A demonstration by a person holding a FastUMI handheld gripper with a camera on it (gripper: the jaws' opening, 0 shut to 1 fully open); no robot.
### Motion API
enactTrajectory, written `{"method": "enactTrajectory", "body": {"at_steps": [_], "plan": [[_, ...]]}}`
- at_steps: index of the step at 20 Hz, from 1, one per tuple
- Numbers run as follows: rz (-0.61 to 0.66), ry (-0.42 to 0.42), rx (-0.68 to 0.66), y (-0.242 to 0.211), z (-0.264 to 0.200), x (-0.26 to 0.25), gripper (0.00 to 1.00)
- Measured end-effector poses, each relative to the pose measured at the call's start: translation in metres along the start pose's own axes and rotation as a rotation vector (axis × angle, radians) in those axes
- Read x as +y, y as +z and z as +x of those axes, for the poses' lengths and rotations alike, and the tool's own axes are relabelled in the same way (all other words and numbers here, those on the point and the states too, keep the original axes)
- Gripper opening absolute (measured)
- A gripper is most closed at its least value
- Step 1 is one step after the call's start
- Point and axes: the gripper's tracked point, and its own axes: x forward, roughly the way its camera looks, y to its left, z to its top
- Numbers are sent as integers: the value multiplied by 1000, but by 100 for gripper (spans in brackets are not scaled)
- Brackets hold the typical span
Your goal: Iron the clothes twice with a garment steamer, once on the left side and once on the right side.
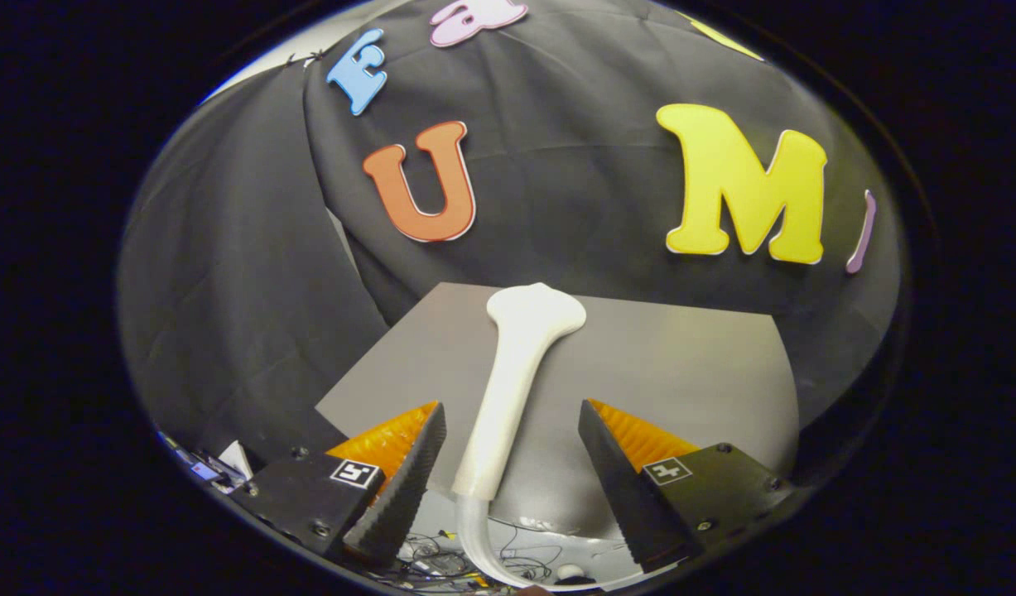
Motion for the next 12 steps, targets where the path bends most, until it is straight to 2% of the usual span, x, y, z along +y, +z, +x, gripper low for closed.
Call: {"method": "enactTrajectory", "body": {"at_steps": [6, 12], "plan": [[19, -66, 98, -15, 36, 0, 100], [-21, -130, 129, -26, 53, 0, 96]]}}
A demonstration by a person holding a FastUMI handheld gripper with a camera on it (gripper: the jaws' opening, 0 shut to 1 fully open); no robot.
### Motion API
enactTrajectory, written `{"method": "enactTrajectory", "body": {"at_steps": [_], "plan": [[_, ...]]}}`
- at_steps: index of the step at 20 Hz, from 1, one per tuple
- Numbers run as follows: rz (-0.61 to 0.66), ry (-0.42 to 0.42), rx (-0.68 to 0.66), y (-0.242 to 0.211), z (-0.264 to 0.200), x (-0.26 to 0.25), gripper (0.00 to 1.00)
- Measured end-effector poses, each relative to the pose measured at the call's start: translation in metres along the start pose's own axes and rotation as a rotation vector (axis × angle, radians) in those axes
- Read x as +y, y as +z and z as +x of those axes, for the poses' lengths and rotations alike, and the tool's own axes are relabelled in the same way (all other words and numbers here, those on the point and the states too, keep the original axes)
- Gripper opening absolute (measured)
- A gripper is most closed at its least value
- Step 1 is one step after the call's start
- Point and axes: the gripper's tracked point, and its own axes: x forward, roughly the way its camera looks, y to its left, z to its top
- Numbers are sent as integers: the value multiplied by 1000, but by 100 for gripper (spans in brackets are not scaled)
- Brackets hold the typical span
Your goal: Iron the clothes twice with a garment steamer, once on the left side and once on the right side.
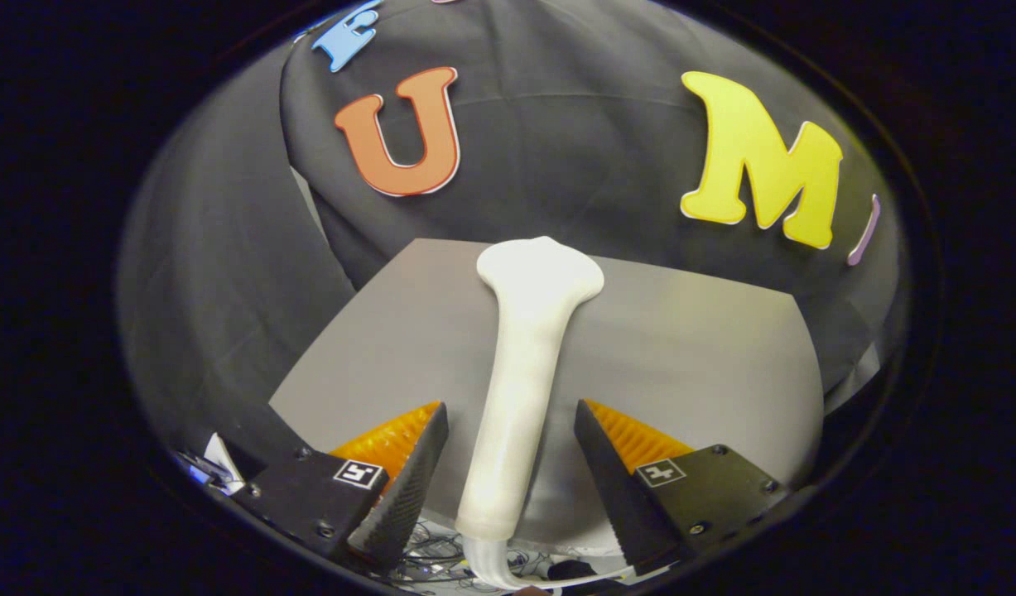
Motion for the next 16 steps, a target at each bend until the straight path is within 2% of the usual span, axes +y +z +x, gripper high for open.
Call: {"method": "enactTrajectory", "body": {"at_steps": [3, 5, 8, 10, 11, 16], "plan": [[-16, -54, -10, -2, 10, -5, 84], [-35, -85, -65, 4, 14, -7, 79], [44, -116, -85, 5, 16, -10, 74], [88, -90, -107, 7, 16, -2, 60], [92, -88, -118, 8, 17, -2, 43], [101, -48, -133, 8, 6, 1, 33]]}}
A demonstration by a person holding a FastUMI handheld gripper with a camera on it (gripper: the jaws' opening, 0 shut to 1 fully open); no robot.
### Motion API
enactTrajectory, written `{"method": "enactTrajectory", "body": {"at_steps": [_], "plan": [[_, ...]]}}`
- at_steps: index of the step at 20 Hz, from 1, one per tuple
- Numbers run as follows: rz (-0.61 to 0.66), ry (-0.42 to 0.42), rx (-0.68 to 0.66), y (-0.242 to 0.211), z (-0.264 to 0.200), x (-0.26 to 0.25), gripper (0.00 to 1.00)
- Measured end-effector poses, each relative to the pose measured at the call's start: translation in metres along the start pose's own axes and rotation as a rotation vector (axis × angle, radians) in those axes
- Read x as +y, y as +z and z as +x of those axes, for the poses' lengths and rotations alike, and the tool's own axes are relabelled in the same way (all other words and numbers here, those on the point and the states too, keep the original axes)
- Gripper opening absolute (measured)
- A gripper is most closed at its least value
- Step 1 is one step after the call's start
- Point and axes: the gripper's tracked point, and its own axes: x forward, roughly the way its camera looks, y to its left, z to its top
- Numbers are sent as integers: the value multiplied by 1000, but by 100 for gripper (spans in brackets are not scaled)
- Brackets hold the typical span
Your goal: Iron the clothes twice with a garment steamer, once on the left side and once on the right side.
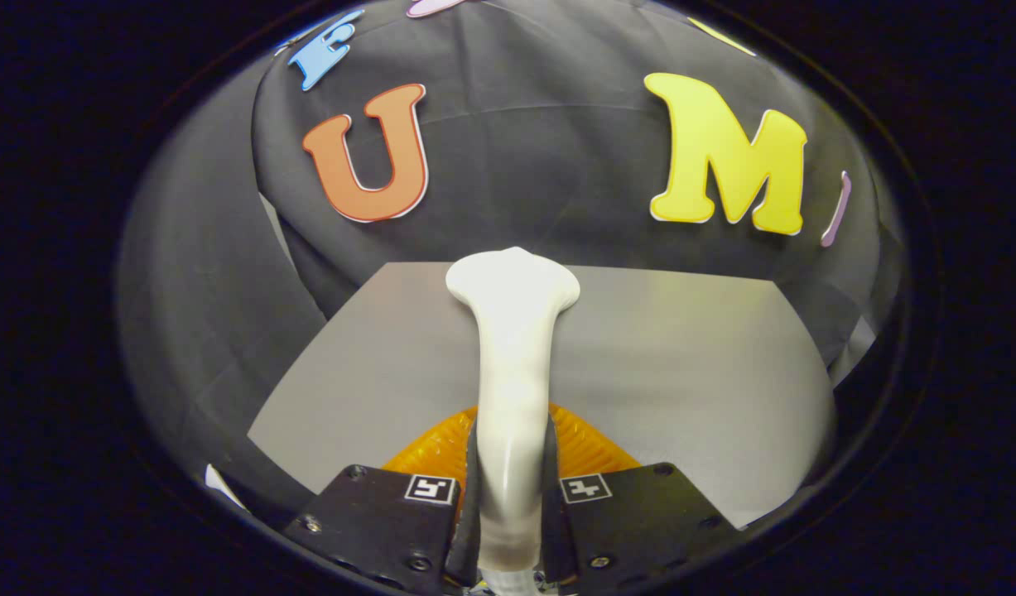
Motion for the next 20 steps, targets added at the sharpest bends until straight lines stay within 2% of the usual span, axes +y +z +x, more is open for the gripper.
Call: {"method": "enactTrajectory", "body": {"at_steps": [1, 4, 8, 15, 20], "plan": [[-14, -11, -4, -1, -8, -5, 32], [-17, 49, -31, 1, -34, 2, 31], [-25, 68, -147, 19, -79, -12, 31], [72, 142, -264, 9, -160, -46, 31], [19, 70, -403, 13, -244, -92, 31]]}}
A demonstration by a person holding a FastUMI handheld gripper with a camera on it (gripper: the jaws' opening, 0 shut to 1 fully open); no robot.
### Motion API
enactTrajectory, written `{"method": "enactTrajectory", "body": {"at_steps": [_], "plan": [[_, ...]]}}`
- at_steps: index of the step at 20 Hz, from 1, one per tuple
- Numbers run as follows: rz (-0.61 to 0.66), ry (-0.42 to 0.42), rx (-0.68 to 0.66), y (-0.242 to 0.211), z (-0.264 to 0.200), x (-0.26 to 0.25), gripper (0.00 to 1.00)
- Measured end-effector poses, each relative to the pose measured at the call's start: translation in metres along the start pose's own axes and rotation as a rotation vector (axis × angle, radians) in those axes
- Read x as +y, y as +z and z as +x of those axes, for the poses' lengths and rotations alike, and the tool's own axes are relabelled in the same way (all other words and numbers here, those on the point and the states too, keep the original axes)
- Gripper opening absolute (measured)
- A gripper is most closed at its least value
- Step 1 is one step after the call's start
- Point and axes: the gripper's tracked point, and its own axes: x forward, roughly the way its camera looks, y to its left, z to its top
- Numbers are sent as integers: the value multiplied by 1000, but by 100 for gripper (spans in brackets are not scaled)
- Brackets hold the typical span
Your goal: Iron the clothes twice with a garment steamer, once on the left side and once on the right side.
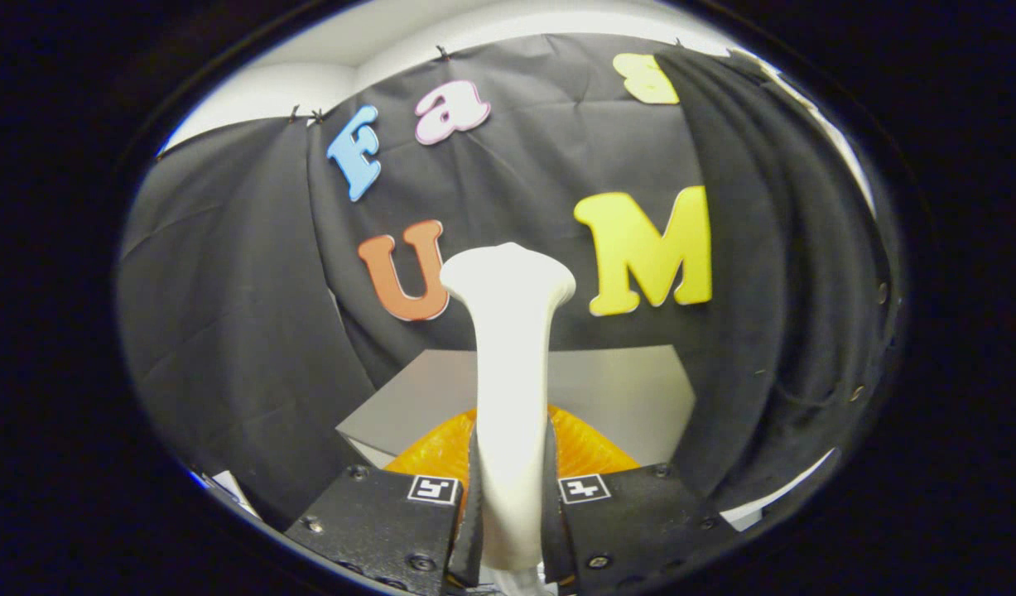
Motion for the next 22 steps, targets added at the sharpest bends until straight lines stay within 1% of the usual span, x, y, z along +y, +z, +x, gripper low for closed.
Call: {"method": "enactTrajectory", "body": {"at_steps": [3, 6, 11, 15, 17, 19, 22], "plan": [[-22, -55, -77, 22, -49, -29, 31], [-24, -93, -156, 45, -102, -63, 31], [-71, -190, -288, 84, -159, -123, 31], [-96, -266, -378, 113, -182, -166, 31], [-129, -277, -399, 122, -181, -180, 31], [-155, -270, -419, 130, -180, -189, 31], [-175, -320, -474, 153, -181, -215, 31]]}}
